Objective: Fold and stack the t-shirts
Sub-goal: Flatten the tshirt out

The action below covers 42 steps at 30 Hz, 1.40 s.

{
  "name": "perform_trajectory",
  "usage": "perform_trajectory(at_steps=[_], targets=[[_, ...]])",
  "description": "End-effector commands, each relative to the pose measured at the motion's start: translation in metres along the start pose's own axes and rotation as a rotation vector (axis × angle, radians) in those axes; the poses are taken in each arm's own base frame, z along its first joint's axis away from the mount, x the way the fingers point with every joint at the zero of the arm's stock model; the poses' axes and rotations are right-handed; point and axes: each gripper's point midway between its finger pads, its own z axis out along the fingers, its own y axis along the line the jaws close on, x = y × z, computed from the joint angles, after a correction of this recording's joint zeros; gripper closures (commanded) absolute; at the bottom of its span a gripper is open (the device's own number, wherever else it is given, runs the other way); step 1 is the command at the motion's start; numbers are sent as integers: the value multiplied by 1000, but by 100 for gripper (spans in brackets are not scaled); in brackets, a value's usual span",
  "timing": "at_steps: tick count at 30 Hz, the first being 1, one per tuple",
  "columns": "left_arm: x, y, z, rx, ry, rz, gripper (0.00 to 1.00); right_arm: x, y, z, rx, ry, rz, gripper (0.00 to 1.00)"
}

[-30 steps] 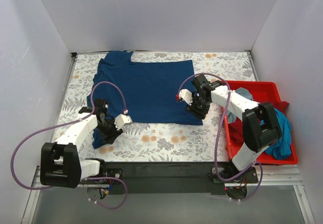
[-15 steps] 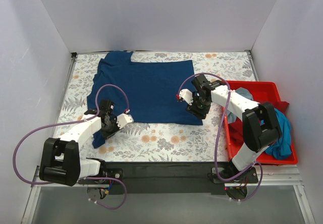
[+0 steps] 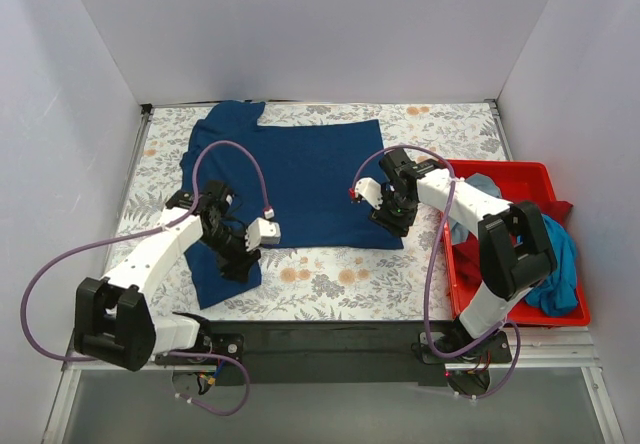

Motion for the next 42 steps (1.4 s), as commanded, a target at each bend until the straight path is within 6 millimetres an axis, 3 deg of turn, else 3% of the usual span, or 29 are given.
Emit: perform_trajectory(at_steps=[1, 2, 4, 5, 6, 10, 15, 17, 21, 25, 26, 35, 39, 42], targets=[[-37, 3, -13, 23, -124, -86, 63, -5, -4, -8, 13, -1, -14, 49], [-48, 21, -28, -32, -171, -147, 63, -5, -4, -8, 16, 2, -14, 49], [-56, 47, -40, -49, -248, -229, 63, -1, -6, -7, 22, 16, -12, 49], [-56, 73, -63, -114, -303, -297, 63, -1, -6, -5, 21, 22, -12, 49], [-52, 85, -68, -128, -313, -340, 65, 1, -8, -2, 22, 34, -1, 49], [-1, 155, -76, -303, -262, -566, 66, 0, -10, 9, 13, 55, 40, 54], [58, 181, -65, -428, -158, -742, 67, 2, -15, 26, 12, 88, 80, 59], [80, 182, -58, -459, -114, -797, 67, 9, -12, 32, 5, 110, 79, 61], [109, 176, -47, -483, -65, -854, 68, 40, -6, 48, 16, 201, 63, 63], [133, 153, -31, -479, 13, -848, 67, 61, 14, 52, -22, 238, 60, 63], [140, 139, -19, -454, 35, -860, 67, 63, 17, 52, -28, 236, 64, 63], [151, 84, -4, -410, 92, -831, 66, 72, 67, 39, -135, 200, 73, 64], [153, 70, -5, -386, 114, -838, 67, 72, 72, 30, -143, 193, 67, 63], [144, 58, -7, -331, 89, -827, 67, 59, 77, 17, -182, 143, 64, 62]])
